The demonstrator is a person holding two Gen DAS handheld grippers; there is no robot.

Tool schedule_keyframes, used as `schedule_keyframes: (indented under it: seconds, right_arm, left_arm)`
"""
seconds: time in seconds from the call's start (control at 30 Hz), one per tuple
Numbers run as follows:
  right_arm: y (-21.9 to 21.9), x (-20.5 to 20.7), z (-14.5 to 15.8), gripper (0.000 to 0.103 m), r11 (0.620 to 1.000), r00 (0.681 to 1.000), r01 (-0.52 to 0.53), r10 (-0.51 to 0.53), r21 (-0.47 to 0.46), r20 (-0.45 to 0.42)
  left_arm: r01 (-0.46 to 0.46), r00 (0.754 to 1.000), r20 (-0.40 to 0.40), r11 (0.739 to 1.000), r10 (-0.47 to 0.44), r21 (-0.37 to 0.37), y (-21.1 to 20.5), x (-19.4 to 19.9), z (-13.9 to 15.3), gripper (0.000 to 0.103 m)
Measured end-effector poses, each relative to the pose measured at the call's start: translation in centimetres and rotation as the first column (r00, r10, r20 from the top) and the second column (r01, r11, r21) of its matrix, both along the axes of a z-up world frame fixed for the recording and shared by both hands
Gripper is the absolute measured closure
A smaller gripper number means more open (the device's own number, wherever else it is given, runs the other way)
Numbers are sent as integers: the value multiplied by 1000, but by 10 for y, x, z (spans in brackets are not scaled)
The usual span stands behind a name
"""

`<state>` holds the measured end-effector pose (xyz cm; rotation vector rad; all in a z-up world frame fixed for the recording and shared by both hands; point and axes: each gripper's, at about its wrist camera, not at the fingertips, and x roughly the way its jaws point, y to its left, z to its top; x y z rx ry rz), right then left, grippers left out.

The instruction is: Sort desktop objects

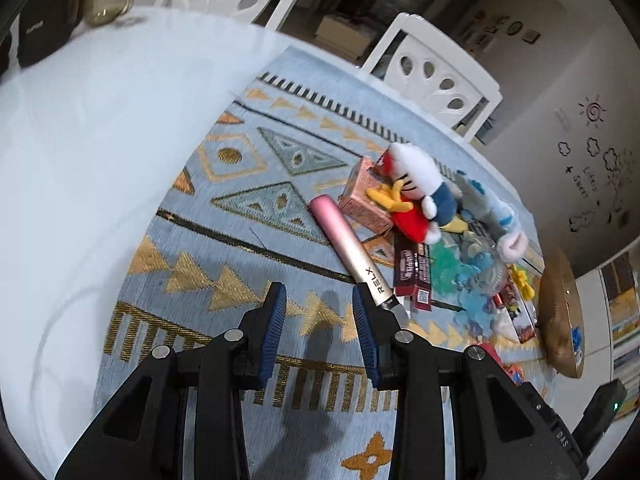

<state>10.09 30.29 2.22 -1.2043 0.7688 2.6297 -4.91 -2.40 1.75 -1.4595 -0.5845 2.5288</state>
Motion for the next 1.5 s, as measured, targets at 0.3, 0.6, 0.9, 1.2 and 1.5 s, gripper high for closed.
schedule_keyframes:
  seconds: [0.3,0.6,0.9,1.2,1.5]
  right_arm:
    - [4,3,-1,46,999,1000,-11,11,-42,-9]
    - [7,5,-1,46,997,1000,-17,16,-81,-14]
    - [6,5,0,46,997,1000,-19,18,-81,-13]
    - [4,5,0,46,997,1000,-25,24,-75,-11]
    - [2,5,0,46,996,1000,-25,24,-81,-13]
  left_arm:
    - [-29,1000,5,999,30,-39,25,-25,3,72]
    - [-65,998,-5,994,65,-87,46,-36,-6,72]
    - [-67,994,-104,969,43,-237,65,-31,-8,72]
    - [-6,989,-141,951,-39,-309,71,-30,-9,81]
    - [149,988,-31,982,-154,-113,41,-18,-8,87]
